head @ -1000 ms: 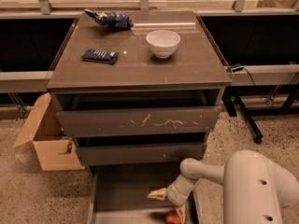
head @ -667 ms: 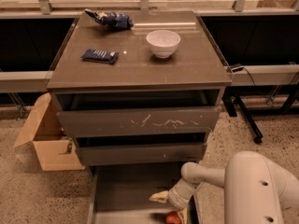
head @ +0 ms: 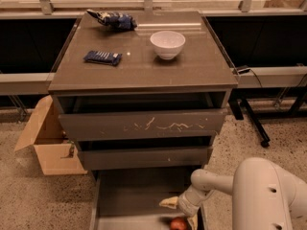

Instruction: Pick apple from bottom drawer and place on counter

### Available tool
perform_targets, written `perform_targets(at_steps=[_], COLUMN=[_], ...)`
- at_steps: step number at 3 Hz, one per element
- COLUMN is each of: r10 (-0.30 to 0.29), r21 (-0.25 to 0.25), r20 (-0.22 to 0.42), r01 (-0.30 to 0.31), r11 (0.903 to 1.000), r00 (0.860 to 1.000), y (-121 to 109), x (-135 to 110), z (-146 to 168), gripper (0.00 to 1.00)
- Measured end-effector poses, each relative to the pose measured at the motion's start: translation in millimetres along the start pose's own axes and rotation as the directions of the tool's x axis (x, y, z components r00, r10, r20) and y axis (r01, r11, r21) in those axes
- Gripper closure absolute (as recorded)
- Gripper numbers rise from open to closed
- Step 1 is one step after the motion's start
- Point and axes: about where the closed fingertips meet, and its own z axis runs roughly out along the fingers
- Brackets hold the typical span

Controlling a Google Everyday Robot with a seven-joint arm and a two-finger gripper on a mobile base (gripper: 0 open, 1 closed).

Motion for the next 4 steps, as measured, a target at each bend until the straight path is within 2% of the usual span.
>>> perform_targets(at_steps=[2, 3, 4], r10=[-0.018, -0.05, -0.05], r21=[-0.01, -0.013, -0.013], r20=[-0.048, -0.078, -0.078], r01=[0.018, 0.049, 0.049], r11=[0.9998, 0.9987, 0.9987], r00=[0.999, 0.996, 0.996], y=[-0.9, -4.4, -4.3], x=[13.3, 16.2, 16.0], z=[-6.2, -4.4, -3.9], gripper=[0.0, 0.0, 0.0])
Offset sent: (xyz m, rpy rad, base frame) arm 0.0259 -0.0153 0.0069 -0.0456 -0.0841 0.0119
